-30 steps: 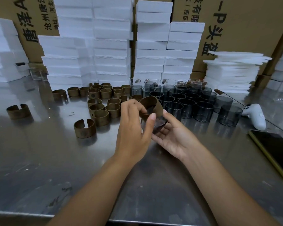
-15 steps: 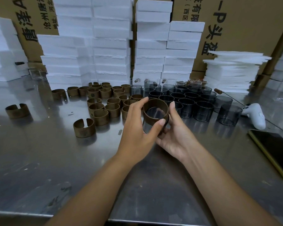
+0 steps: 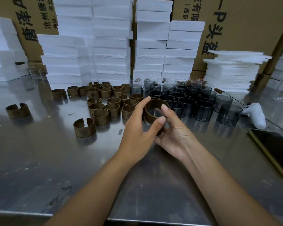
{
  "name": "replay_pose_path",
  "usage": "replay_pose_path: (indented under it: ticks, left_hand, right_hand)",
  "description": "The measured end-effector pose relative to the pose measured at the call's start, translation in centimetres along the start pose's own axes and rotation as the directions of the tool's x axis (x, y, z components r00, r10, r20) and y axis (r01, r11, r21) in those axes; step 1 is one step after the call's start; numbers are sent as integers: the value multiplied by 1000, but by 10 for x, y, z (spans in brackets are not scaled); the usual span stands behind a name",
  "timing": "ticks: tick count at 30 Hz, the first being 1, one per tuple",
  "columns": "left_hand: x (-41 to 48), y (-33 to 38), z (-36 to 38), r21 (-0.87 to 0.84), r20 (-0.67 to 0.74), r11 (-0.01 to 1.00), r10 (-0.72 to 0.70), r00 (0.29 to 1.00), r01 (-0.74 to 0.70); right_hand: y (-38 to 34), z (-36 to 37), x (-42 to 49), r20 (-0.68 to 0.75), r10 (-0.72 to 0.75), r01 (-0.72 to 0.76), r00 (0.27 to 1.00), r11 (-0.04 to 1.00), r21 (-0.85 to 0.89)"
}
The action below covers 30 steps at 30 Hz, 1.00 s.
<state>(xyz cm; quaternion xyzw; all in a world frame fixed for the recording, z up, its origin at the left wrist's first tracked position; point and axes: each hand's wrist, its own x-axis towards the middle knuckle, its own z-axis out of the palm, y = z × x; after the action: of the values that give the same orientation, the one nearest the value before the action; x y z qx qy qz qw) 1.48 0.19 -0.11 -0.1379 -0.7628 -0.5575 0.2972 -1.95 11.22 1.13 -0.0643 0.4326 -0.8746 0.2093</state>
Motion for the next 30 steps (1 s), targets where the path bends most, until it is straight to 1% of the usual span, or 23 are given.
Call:
replay_pose_path:
  ticks: [4, 6, 7, 8, 10, 12, 13, 15, 19, 23, 30]
  left_hand:
    - [2, 1, 0, -160, -27, 986, -48, 998, 43]
    - [3, 0, 0, -213, -34, 971, -116, 993, 107]
    - [4, -1, 0, -232, -24, 960, -170, 985, 160]
    - [5, -1, 0, -258, 0, 939, -234, 972, 226]
    - [5, -2, 0, -340, 98, 870, -345, 933, 357]
    - [6, -4, 0, -409, 194, 810, -373, 907, 421]
    - [7, -4, 0, -422, 207, 801, -370, 906, 424]
    - [8, -4, -1, -461, 185, 785, -369, 911, 412]
    - [9, -5, -2, -531, 146, 738, -405, 902, 417]
    - [9, -4, -3, -535, 164, 736, -392, 905, 416]
    - [6, 0, -4, -499, 211, 748, -385, 899, 437]
  right_hand:
    - [0, 4, -1, 5, -33, 34, 999, 999, -23]
    - [0, 5, -2, -3, -61, 61, 998, 997, -41]
    - [-1, 5, -3, -7, -80, 79, 997, 996, -51]
    - [-1, 6, -3, -11, -97, 96, 995, 993, -64]
    - [-1, 6, -4, -14, -121, 119, 993, 989, -84]
    - [-2, 6, -4, -8, -131, 129, 991, 987, -90]
    - [-2, 6, -5, 0, -133, 133, 991, 987, -94]
    - [-3, 6, -6, 15, -132, 132, 991, 986, -99]
    - [-3, 6, -6, -14, -112, 111, 994, 991, -70]
    - [-2, 7, -6, -25, -119, 117, 993, 991, -69]
    - [-2, 6, -7, -16, -103, 99, 995, 986, -136]
